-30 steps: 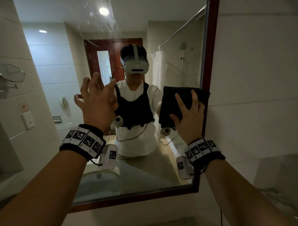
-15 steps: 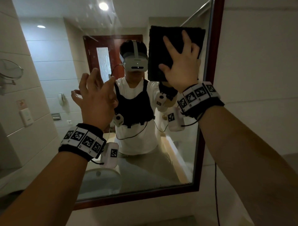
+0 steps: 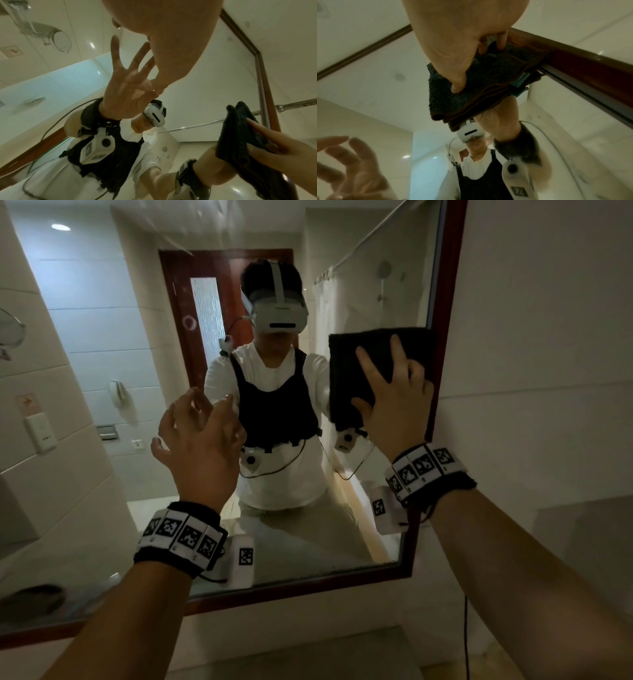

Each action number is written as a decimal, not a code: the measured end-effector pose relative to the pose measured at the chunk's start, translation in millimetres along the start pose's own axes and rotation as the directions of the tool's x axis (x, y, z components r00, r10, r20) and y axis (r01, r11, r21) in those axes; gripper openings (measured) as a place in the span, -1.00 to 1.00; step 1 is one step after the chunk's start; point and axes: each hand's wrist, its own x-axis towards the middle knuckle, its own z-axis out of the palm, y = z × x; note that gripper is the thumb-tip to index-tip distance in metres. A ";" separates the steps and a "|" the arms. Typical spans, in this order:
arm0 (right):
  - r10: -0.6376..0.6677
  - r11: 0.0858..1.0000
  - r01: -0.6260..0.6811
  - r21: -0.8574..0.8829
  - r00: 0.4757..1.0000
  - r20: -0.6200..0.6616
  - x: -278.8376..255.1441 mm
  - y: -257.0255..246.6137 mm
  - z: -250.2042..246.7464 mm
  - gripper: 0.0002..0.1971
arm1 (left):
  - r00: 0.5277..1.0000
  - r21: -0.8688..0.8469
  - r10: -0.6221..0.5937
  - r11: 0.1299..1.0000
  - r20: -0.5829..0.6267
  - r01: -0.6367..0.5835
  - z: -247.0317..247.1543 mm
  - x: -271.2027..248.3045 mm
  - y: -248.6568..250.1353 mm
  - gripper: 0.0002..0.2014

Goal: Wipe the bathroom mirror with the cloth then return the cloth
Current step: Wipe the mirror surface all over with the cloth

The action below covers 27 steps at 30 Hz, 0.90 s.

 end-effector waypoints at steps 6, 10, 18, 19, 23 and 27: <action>0.055 0.998 -0.056 0.010 0.998 0.041 -39.2 4.9 18.1 -0.21 | 0.999 0.021 -0.031 0.999 0.032 0.031 7.1 -6.9 -1.2 -0.26; 0.075 0.995 -0.078 0.064 0.996 0.042 -53.2 9.6 27.4 -0.23 | 0.998 0.023 -0.032 0.999 0.048 0.031 7.8 -8.0 -2.3 -0.21; 0.149 0.983 -0.156 0.095 0.986 0.077 -96.5 5.8 47.1 -0.21 | 0.999 0.022 -0.038 0.999 0.039 0.037 11.1 -8.3 -2.4 -0.18; 0.144 0.984 -0.151 0.097 0.987 0.075 -99.8 1.7 48.7 -0.21 | 0.998 0.025 -0.038 0.999 0.041 0.037 11.4 -8.3 -2.3 -0.18; -0.007 0.992 -0.004 0.122 0.996 0.085 -120.5 -37.9 58.0 -0.24 | 0.998 0.034 -0.042 0.999 0.047 0.040 11.6 -7.4 -2.7 -0.20; -0.069 0.987 0.058 0.151 0.995 0.068 -113.4 -62.8 59.9 -0.26 | 0.998 0.032 -0.032 0.999 0.050 0.030 11.3 -7.1 -5.7 -0.20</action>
